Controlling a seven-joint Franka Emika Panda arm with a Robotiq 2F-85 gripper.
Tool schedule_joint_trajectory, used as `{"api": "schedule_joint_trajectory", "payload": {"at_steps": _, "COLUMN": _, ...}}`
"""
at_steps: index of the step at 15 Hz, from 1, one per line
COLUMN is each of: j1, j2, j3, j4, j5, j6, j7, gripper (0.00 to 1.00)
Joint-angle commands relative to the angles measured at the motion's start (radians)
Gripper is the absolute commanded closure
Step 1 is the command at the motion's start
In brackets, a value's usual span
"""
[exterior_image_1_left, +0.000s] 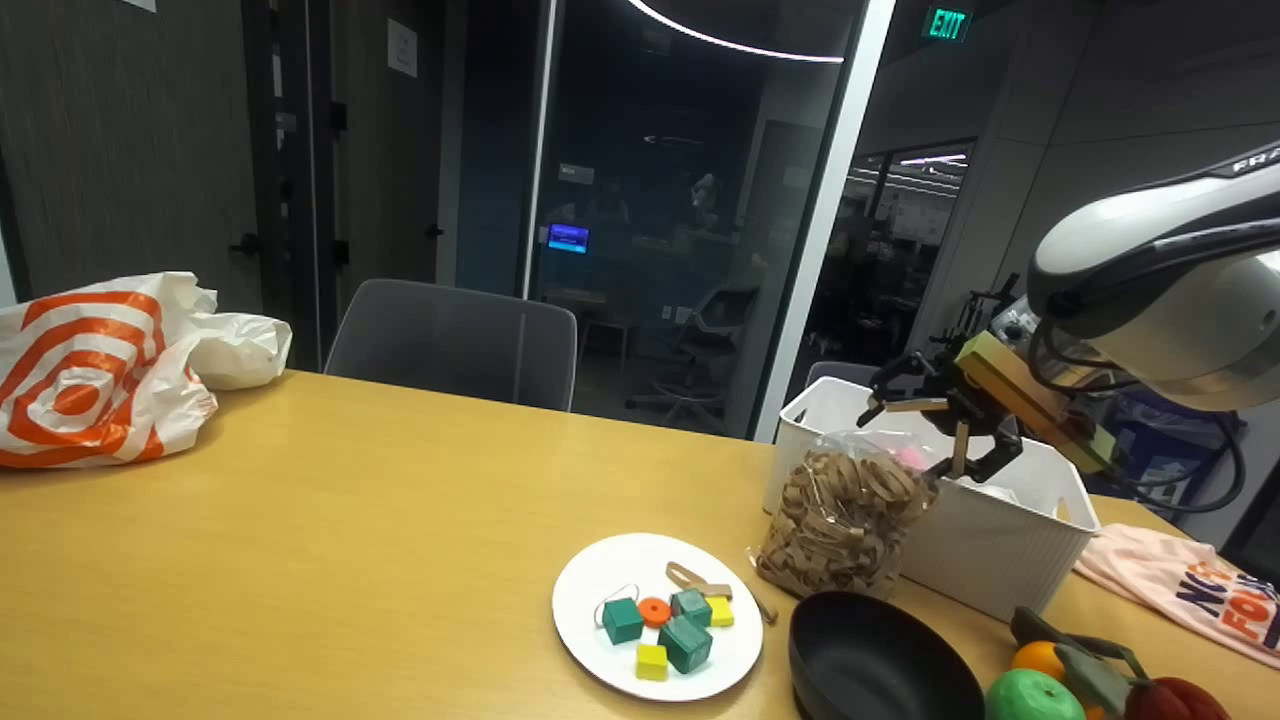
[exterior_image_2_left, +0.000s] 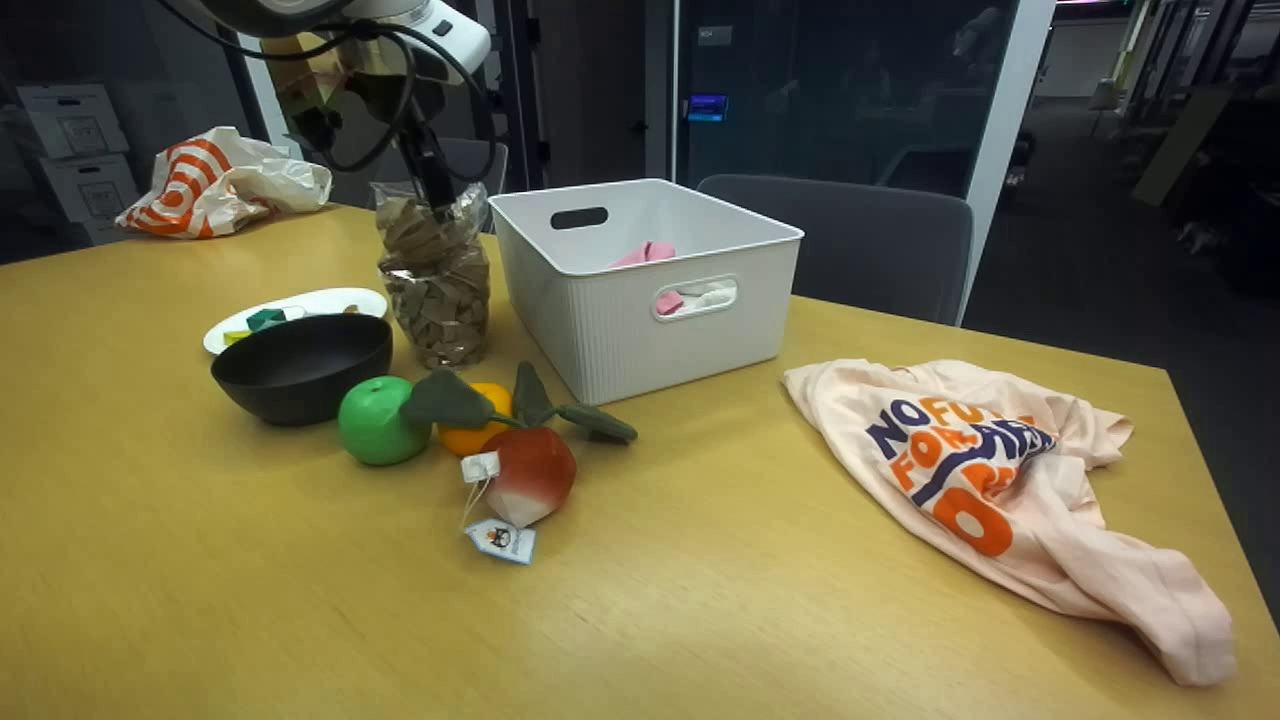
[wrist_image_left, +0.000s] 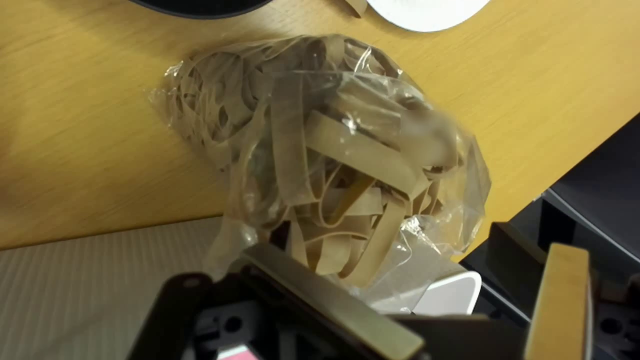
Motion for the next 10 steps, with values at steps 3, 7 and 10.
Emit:
{"api": "schedule_joint_trajectory", "payload": {"at_steps": 3, "j1": -0.004, "j2": -0.029, "j3": 0.005, "j4": -0.033, "j5": -0.071, "j6": 0.0, "j7": 0.116, "gripper": 0.0}}
{"api": "schedule_joint_trajectory", "payload": {"at_steps": 7, "j1": -0.004, "j2": -0.035, "j3": 0.008, "j4": -0.039, "j5": -0.129, "j6": -0.019, "j7": 0.185, "gripper": 0.0}}
{"api": "schedule_joint_trajectory", "payload": {"at_steps": 10, "j1": -0.008, "j2": -0.037, "j3": 0.011, "j4": -0.036, "j5": -0.204, "j6": -0.049, "j7": 0.252, "gripper": 0.0}}
